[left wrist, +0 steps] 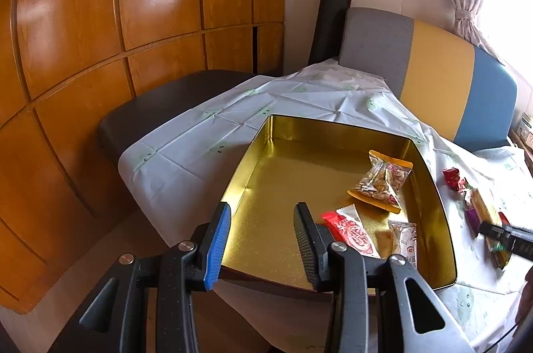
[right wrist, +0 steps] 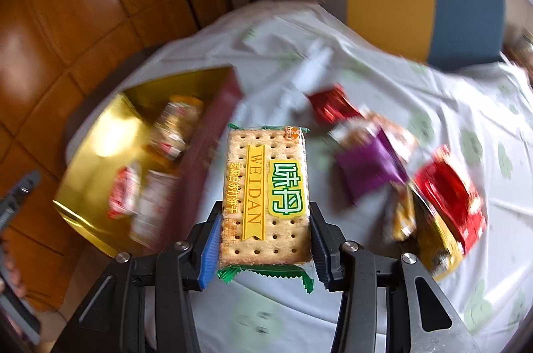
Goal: Organize snacks
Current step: 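Carry the yellow cracker pack into the tray and open the right tool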
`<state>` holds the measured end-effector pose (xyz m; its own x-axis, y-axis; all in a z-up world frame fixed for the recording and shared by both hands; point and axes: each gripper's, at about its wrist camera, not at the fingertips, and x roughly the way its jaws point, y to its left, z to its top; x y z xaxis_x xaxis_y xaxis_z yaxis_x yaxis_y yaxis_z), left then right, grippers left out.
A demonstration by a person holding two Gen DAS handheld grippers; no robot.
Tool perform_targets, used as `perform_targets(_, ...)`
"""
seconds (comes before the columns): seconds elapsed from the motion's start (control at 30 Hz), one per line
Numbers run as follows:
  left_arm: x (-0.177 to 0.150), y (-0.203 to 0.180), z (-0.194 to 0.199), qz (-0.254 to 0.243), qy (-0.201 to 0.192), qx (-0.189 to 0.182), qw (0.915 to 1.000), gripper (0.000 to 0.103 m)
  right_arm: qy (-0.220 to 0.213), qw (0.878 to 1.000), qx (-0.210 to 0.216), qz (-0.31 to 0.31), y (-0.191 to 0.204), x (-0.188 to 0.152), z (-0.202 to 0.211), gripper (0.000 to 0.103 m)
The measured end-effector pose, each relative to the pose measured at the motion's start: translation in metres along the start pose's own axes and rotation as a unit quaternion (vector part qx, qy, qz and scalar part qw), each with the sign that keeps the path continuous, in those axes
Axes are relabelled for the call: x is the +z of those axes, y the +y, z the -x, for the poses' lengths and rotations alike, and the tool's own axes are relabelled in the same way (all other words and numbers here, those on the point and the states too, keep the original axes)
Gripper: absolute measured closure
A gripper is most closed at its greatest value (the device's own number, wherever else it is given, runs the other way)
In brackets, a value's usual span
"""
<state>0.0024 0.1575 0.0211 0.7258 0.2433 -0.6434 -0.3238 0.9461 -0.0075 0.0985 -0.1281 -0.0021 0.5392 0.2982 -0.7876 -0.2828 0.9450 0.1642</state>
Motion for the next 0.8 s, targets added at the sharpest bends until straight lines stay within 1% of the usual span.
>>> perform_targets(0.13,0.0,0.005,0.0,0.004,0.0,0.005,1.0,0.064,-0.01,0.998,0.035,0.057,0.049,0.021,0.002,0.056)
perform_targets(0.23,-0.001,0.009,0.0,0.007,0.0,0.009,0.9999,0.064,-0.004,0.993,0.053,0.103,0.088,0.03,-0.006,0.056)
perform_targets(0.33,-0.002,0.015,0.0,0.015,0.001,0.011,0.9998,0.064,0.019,0.988,0.059,0.145,0.122,0.031,-0.026,0.056)
perform_targets(0.4,-0.002,0.02,-0.001,0.021,0.004,0.012,0.9997,0.064,0.041,0.984,0.058,0.161,0.138,0.028,-0.044,0.056)
perform_targets(0.5,-0.004,0.028,-0.004,0.03,0.008,0.016,0.9994,0.064,0.073,0.981,0.05,0.171,0.152,0.022,-0.07,0.056)
perform_targets(0.63,-0.006,0.035,-0.01,0.038,0.015,0.021,0.9989,0.064,0.1,0.977,0.031,0.183,0.164,0.008,-0.096,0.056)
perform_targets(0.7,-0.008,0.038,-0.012,0.042,0.019,0.022,0.9987,0.064,0.107,0.976,0.026,0.186,0.166,0.002,-0.102,0.056)
perform_targets(0.8,-0.009,0.039,-0.015,0.043,0.023,0.022,0.9986,0.064,0.106,0.977,0.026,0.186,0.164,-0.005,-0.103,0.055)
